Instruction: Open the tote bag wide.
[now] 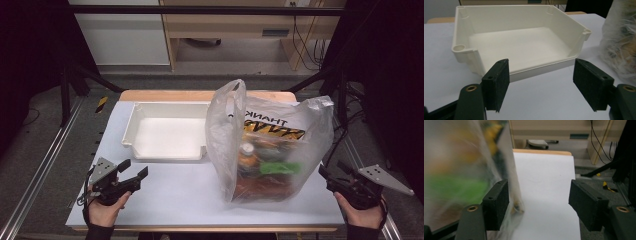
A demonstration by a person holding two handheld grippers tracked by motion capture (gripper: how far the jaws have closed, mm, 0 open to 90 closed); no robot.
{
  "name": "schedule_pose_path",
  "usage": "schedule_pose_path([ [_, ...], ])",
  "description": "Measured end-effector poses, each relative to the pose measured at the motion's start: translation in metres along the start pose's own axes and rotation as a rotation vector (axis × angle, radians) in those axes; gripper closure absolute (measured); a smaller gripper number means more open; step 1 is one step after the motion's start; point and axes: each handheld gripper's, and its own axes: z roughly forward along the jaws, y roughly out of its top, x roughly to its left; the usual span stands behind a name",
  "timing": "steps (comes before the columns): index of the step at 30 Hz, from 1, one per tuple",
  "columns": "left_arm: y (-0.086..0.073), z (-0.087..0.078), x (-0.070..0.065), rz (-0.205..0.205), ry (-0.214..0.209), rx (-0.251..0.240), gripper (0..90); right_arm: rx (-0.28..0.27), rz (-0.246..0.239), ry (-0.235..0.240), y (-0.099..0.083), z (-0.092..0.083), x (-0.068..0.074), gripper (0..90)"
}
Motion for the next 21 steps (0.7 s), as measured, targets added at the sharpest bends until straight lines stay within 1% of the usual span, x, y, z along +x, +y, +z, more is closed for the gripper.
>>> schedule_pose_path([
  [1, 0.001, 0.000, -0.002, 0.001, -0.007, 0.002, 29.8, -0.009, 0.005, 0.013, 0.003, -0.003, 0.002, 33.5],
  [2, 0.001, 0.001, -0.005, 0.001, -0.015, 0.006, 30.5, -0.016, -0.001, 0.018, 0.005, -0.005, 0.003, 34.1],
  [4, 0.004, 0.003, -0.013, 0.004, -0.034, 0.013, 31.5, -0.027, 0.003, 0.050, 0.011, -0.010, 0.008, 34.7],
  [5, 0.005, 0.003, -0.016, 0.006, -0.043, 0.013, 31.7, -0.033, -0.007, 0.060, 0.013, -0.012, 0.009, 34.9],
  [6, 0.006, 0.004, -0.020, 0.012, -0.052, 0.012, 31.7, -0.036, -0.006, 0.075, 0.015, -0.014, 0.012, 35.3],
  [9, 0.011, 0.004, -0.032, 0.025, -0.077, 0.004, 31.8, -0.037, -0.019, 0.108, 0.021, -0.019, 0.019, 36.3],
  [11, 0.015, 0.003, -0.040, 0.029, -0.097, -0.002, 31.9, -0.027, -0.024, 0.136, 0.024, -0.021, 0.024, 36.8],
  [16, 0.028, 0.005, -0.064, 0.053, -0.149, -0.004, 32.7, -0.013, -0.053, 0.194, 0.028, -0.019, 0.038, 37.8],
  [18, 0.033, 0.008, -0.073, 0.060, -0.173, -0.007, 33.2, -0.002, -0.058, 0.211, 0.028, -0.017, 0.044, 38.1],
  [21, 0.041, 0.015, -0.090, 0.070, -0.214, -0.012, 33.6, -0.003, -0.066, 0.238, 0.029, -0.015, 0.050, 39.1],
])
